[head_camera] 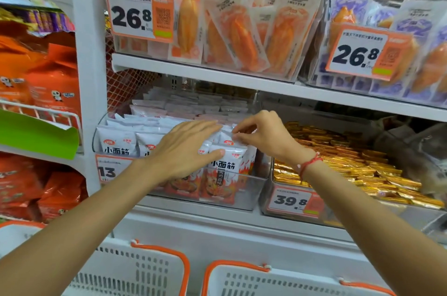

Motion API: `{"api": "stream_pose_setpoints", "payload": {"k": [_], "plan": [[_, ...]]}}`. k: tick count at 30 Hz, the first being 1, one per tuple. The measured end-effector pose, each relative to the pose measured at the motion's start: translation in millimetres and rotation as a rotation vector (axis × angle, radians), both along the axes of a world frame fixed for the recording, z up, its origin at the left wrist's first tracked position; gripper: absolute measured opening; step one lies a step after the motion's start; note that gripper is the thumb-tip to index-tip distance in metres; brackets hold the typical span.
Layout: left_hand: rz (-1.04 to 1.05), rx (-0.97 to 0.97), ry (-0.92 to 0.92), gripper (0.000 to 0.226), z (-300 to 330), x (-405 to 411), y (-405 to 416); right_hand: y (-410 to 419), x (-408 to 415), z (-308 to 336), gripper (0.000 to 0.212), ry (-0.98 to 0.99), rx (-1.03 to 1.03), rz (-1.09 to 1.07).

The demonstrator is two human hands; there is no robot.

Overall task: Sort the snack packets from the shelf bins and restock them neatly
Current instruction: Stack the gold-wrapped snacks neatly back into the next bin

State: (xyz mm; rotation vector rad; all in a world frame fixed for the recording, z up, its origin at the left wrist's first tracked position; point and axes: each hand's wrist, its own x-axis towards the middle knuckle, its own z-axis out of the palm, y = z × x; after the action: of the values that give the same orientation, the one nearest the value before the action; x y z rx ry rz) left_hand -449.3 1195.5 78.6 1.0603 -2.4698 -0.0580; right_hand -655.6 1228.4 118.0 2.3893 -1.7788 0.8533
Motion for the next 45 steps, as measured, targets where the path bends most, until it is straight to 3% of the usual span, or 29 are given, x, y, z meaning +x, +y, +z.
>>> {"api": "stream_pose_setpoints", "payload": {"k": [5, 9, 12, 17, 23, 30, 33, 37, 41, 45], "plan": [[0.009, -0.040, -0.045, 0.062, -1, -3, -3, -2, -4, 16, 0.019, 0.050, 0.225, 0.023], [0.008, -0.016, -0.050, 0.072, 2, -5, -1, -3, -20, 33, 0.023, 0.172, 0.028, -0.102], [0.018, -0.010, -0.051, 0.072, 1, -5, 0, -13, -15, 17, 0.022, 0.328, 0.041, -0.138], [0.013, -0.024, -0.017, 0.061, -2, -3, 0, -21, -13, 11, 0.019, 0.191, 0.078, -0.081], [0.005, -0.043, 0.005, 0.084, -4, -2, 2, -29, 2, 0, 0.018, -0.038, -0.008, -0.075], [0.025, -0.064, -0.090, 0.064, 3, -4, 3, -39, 9, 7, 0.020, 0.186, 0.251, -0.119], [0.028, -0.056, -0.093, 0.068, 6, -5, 3, -30, 8, 20, 0.027, 0.279, 0.307, -0.152], [0.060, -0.092, -0.052, 0.089, 0, 8, 3, -1, 18, -2, 0.041, 0.188, 0.128, -0.209], [0.297, -0.243, 0.109, 0.072, -13, 55, -5, 20, 47, -34, 0.060, 0.149, 0.189, -0.294], [0.352, -0.084, -0.033, 0.068, -24, 84, -14, 10, 59, -43, 0.058, 0.200, 0.165, -0.334]]}}
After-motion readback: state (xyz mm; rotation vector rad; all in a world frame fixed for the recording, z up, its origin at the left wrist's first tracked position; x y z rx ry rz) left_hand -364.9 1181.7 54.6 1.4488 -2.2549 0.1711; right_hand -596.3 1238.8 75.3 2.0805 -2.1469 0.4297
